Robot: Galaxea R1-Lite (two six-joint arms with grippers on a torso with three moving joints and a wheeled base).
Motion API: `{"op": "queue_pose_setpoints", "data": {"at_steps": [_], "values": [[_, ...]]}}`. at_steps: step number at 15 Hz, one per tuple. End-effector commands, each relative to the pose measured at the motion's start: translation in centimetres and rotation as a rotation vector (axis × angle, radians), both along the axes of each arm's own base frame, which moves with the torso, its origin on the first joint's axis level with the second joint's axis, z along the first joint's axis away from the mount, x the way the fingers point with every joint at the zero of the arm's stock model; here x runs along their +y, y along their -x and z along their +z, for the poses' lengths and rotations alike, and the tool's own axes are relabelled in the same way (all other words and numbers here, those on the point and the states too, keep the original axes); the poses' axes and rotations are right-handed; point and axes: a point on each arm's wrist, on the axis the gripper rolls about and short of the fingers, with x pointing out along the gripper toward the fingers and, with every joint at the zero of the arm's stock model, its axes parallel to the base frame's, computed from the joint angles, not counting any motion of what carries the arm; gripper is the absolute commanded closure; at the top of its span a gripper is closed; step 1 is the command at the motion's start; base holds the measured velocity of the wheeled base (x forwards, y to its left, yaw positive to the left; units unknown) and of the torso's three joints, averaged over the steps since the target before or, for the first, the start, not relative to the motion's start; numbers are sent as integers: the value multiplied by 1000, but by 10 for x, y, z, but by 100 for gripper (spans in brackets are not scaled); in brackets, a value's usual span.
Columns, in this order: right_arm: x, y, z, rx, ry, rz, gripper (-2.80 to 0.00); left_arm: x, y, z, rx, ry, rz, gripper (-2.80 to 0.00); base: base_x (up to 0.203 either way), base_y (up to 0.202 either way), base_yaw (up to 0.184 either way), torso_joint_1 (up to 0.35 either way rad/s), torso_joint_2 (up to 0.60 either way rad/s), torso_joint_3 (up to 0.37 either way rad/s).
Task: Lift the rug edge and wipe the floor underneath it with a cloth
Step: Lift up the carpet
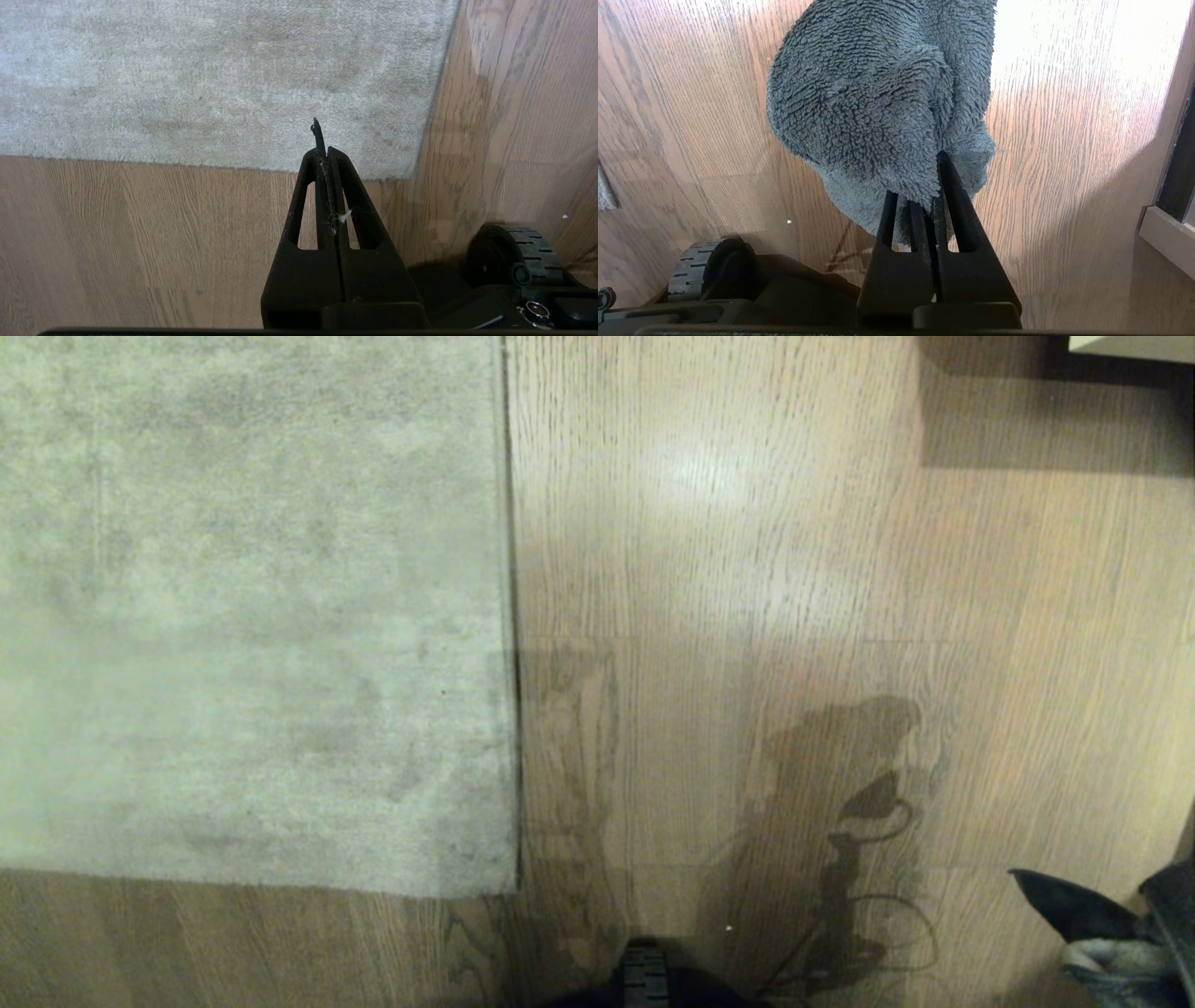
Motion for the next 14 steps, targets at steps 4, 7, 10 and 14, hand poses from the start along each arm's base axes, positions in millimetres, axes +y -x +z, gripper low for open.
{"op": "queue_pose_setpoints", "data": {"at_steps": [4,7,10,14], "values": [[0,0,0,2,-1,0,0,0,0,0,0,1,1,0,0,0,0,0,0,0],[0,0,0,1,-1,0,0,0,0,0,0,1,1,0,0,0,0,0,0,0],[0,0,0,1,-1,1,0,0,0,0,0,1,1,0,0,0,0,0,0,0],[0,0,0,2,-1,0,0,0,0,0,3,2,1,0,0,0,0,0,0,0]]}}
